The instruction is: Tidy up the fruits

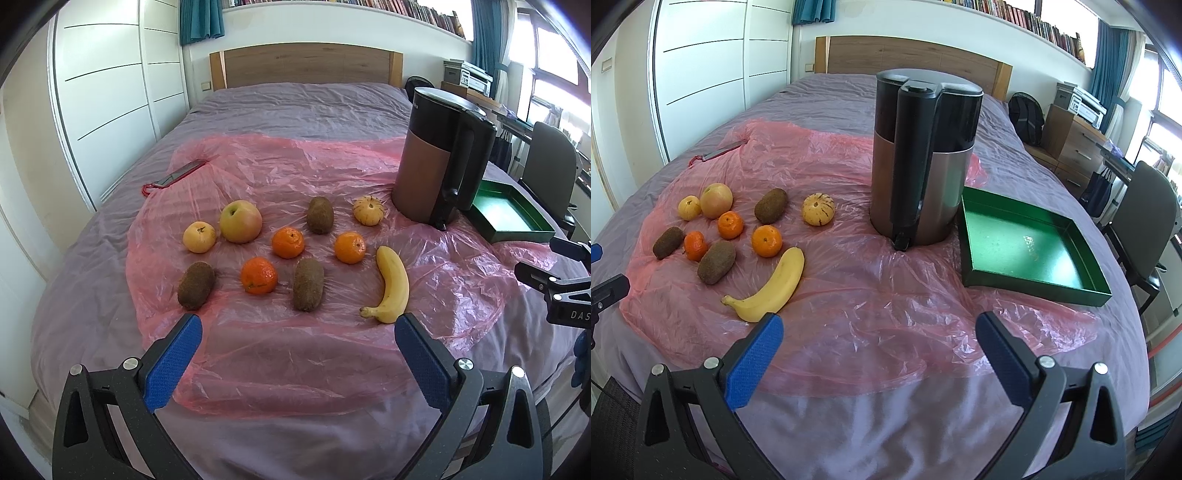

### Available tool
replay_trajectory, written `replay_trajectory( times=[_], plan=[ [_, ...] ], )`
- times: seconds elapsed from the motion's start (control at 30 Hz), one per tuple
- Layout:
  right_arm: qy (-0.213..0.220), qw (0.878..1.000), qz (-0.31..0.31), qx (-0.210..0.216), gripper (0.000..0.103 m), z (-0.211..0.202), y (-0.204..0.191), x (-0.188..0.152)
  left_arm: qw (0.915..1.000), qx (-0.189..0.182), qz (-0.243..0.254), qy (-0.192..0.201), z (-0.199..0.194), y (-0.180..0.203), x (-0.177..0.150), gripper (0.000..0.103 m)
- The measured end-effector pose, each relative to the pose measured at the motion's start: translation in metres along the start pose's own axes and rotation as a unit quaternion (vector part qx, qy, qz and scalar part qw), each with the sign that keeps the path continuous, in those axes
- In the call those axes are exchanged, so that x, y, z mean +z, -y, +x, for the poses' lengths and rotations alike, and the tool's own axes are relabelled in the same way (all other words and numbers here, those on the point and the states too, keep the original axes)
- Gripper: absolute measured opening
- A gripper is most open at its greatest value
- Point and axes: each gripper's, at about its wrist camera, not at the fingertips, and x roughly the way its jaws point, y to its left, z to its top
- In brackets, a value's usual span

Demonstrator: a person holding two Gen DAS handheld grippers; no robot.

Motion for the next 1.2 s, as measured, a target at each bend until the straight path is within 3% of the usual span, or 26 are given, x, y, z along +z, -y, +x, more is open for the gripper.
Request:
replay_trajectory(
  times=[0.67, 1.2],
  plan=[
    [-0.003, 0.999, 0.024, 0.023, 0.103, 0.012, -0.029, -0.002, 0.9994, -0.007, 0.020, -0.029, 0.017, -0.007, 0.000, 0.102],
    [-0.038, 0.996, 0.030, 0.070, 0.103, 0.046, -0.069, 0.005, 0.9981, 0.033, 0.022, -0.047, 0.045, -0.041, 0.003, 0.102]
  ],
)
